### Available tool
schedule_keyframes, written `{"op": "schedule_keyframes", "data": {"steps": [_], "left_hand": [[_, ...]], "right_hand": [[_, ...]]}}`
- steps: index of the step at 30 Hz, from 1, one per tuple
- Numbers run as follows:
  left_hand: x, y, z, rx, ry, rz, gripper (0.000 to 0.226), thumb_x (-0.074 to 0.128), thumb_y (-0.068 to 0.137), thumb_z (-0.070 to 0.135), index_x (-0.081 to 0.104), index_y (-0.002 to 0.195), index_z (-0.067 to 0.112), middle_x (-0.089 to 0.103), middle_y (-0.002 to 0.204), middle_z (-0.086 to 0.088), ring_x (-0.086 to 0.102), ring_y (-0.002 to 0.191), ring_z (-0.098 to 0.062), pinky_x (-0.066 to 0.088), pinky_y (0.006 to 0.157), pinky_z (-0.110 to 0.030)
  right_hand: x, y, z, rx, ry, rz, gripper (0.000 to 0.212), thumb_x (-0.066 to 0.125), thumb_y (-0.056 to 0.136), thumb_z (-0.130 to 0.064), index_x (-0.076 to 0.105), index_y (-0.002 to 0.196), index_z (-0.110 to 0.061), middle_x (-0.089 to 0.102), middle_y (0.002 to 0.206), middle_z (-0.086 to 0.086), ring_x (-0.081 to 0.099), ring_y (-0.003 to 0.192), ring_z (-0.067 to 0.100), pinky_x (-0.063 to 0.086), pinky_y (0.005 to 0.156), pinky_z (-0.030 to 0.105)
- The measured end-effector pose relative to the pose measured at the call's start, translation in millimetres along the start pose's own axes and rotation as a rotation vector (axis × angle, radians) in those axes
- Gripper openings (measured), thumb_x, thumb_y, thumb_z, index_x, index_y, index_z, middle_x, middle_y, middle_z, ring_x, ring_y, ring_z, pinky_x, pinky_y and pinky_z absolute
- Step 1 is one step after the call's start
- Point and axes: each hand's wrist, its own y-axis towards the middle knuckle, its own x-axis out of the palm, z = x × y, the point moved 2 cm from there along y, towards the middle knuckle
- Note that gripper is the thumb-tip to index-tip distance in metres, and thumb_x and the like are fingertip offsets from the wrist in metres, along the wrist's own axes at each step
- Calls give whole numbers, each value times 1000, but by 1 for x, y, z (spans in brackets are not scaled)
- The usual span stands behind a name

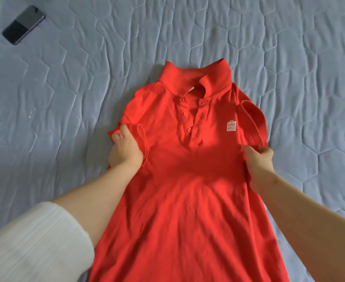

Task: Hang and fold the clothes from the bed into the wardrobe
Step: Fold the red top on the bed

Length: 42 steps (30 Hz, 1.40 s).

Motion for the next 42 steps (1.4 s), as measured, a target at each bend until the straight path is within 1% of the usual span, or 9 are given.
{"op": "schedule_keyframes", "data": {"steps": [7, 10, 13, 17, 19, 26, 34, 37, 42], "left_hand": [[-19, -23, 1, 663, -206, 119, 33, 55, 74, -13, 55, 106, -6, 60, 98, -21, 59, 90, -37, 37, 76, -32], [-14, -21, -19, 484, -239, 259, 29, 59, 79, -6, 57, 107, -3, 55, 101, -24, 56, 93, -38, 36, 79, -35], [-13, -6, -40, 130, -366, 336, 29, 53, 85, -1, 53, 114, -2, 54, 107, -24, 49, 103, -38, 33, 85, -35], [-14, 21, -52, -104, -664, 60, 51, 49, 90, 3, 34, 138, 12, 55, 113, -22, 55, 103, -33, 44, 93, -35], [-20, 32, -49, -44, -798, -181, 58, 45, 90, -4, 32, 139, 24, 57, 92, -11, 60, 76, -14, 52, 68, -22], [-33, 69, -20, 23, -604, -666, 19, 48, 93, 35, 62, 81, 29, 60, 86, 12, 50, 73, -4, 36, 62, -22], [-59, 95, 6, 9, 5, -114, 36, 65, 82, 20, 63, 114, 3, 64, 114, -16, 61, 104, -32, 51, 88, -35], [-49, 77, 17, 61, -381, -321, 55, 68, 80, 23, 47, 131, 16, 58, 118, -5, 63, 89, -23, 55, 68, -25], [-20, 46, 11, 234, -489, -310, 62, 69, 78, 15, 35, 131, 17, 35, 131, -9, 51, 113, -26, 41, 101, -39]], "right_hand": [[6, -14, -1, -48, -184, -7, 65, 61, 83, -30, 32, 140, -22, 32, 141, 12, 42, 122, 34, 36, 103, 43], [18, -47, -13, -517, -513, 243, 54, 60, 77, -14, 47, 129, -13, 39, 135, 18, 39, 120, 37, 27, 99, 41], [60, -75, -19, -743, -461, -13, 29, 56, 79, -7, 61, 107, -9, 55, 111, 14, 50, 105, 34, 31, 83, 30], [139, -96, -10, -432, -357, -494, 29, 56, 88, -21, 55, 115, -9, 61, 101, 6, 57, 101, 25, 34, 74, 21], [171, -106, -2, -234, -261, -570, 46, 62, 86, -34, 48, 123, -9, 59, 109, 6, 56, 103, 23, 39, 84, 24], [207, -102, 20, -116, -267, -508, 28, 73, 71, -26, 45, 73, -23, 53, 79, -7, 56, 86, 21, 41, 98, 46], [177, -118, 25, -286, 177, -432, 30, 56, 79, -4, 39, 65, -22, 38, 57, -10, 33, 46, 0, 33, 53, 19], [169, -114, 24, -171, 318, -383, 26, 53, 84, -2, 40, 71, -21, 43, 64, -2, 41, 59, 11, 39, 59, 31], [159, -98, 40, -13, 203, -386, 19, 53, 87, -5, 42, 91, -20, 50, 71, -3, 49, 55, 8, 48, 55, 26]]}}
